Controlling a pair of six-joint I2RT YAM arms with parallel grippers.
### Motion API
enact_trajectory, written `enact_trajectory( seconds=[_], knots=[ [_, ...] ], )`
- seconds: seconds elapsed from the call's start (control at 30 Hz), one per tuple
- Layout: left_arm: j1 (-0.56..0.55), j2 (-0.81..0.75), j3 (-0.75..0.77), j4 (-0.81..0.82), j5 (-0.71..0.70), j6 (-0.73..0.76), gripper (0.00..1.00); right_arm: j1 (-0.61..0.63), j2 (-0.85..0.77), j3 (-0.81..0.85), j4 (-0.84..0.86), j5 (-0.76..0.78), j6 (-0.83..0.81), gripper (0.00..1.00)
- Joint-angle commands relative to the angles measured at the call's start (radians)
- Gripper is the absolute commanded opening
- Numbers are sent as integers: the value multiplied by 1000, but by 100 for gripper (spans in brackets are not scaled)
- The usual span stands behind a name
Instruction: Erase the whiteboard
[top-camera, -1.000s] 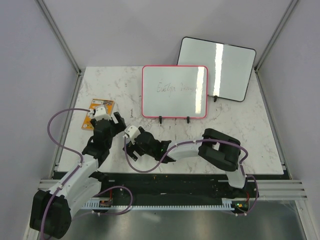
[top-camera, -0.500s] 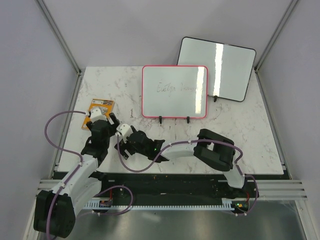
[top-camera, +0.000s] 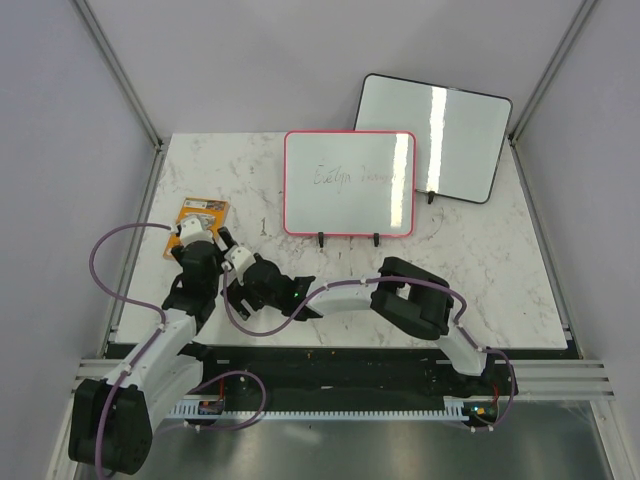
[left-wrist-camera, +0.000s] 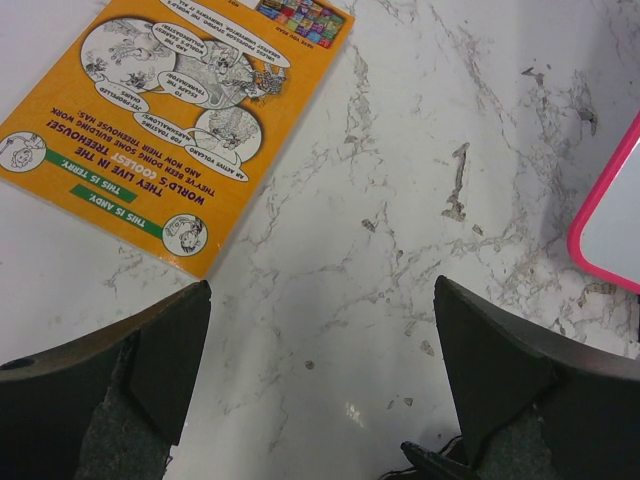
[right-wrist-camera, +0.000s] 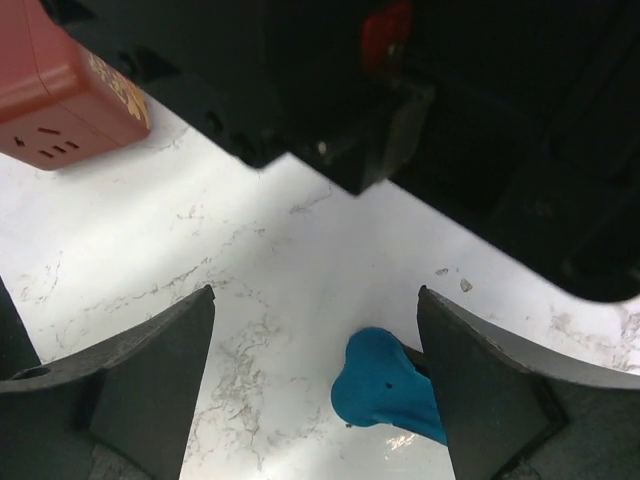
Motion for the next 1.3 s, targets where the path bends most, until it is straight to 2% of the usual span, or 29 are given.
enact_trajectory(
  seconds=[0.0, 0.3, 0.4, 0.63, 0.93, 1.13, 1.27],
  knots=[
    [6, 4, 17, 48, 18, -27, 98, 8, 6, 3, -89, -36, 15, 89],
    [10, 5, 18, 48, 23, -27, 98, 8, -2, -23, -207, -104, 13, 89],
    [10, 5, 18, 46, 23, -27, 98, 5, -37, -61, -242, -81, 19, 90],
    [11, 8, 18, 46, 23, -27, 98, -21, -137, -129, -455, -36, 48, 90],
    [11, 7, 18, 48, 24, -27, 98, -60, -266, -210, -633, 91, 129, 91],
    [13, 7, 18, 48, 26, -27, 98, -84, -379, -301, -658, 157, 163, 91],
    [13, 7, 18, 48, 27, -27, 99, -84, -515, -371, -626, 218, 208, 91]
  ],
)
